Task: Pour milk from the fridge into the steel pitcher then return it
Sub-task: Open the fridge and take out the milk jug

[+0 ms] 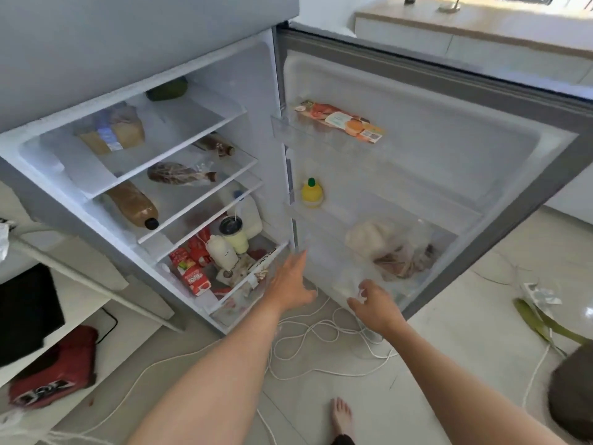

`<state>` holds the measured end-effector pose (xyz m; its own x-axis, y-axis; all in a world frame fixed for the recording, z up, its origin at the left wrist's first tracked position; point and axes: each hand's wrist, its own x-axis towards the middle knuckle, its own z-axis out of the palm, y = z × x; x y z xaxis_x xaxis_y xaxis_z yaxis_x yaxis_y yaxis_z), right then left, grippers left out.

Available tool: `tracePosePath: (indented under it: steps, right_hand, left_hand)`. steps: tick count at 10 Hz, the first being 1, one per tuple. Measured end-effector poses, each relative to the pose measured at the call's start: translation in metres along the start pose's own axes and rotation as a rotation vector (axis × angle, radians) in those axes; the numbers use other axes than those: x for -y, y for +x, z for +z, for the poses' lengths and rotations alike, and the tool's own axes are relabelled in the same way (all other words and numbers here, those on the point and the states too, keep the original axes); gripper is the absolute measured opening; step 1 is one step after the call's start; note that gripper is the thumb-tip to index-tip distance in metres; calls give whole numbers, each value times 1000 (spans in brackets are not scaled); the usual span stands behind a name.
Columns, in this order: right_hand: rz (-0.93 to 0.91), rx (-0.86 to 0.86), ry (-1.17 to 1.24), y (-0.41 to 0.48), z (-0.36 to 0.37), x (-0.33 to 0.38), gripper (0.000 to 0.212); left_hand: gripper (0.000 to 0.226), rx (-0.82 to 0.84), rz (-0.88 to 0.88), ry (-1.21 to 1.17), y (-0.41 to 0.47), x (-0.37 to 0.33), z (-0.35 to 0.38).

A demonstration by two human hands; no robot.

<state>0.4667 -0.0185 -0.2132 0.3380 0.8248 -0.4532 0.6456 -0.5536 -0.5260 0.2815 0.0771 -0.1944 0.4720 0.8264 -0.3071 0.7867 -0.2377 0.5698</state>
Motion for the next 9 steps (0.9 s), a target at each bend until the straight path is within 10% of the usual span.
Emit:
tracePosePath:
  steps: [5, 9]
  right_hand:
    - [326, -89, 118, 177, 92, -57, 61]
    - [62, -30, -435, 215, 96, -58, 35]
  left_hand:
    - [113, 218, -73, -80, 190, 79, 138]
    - [78, 404, -9, -17, 278, 78, 191]
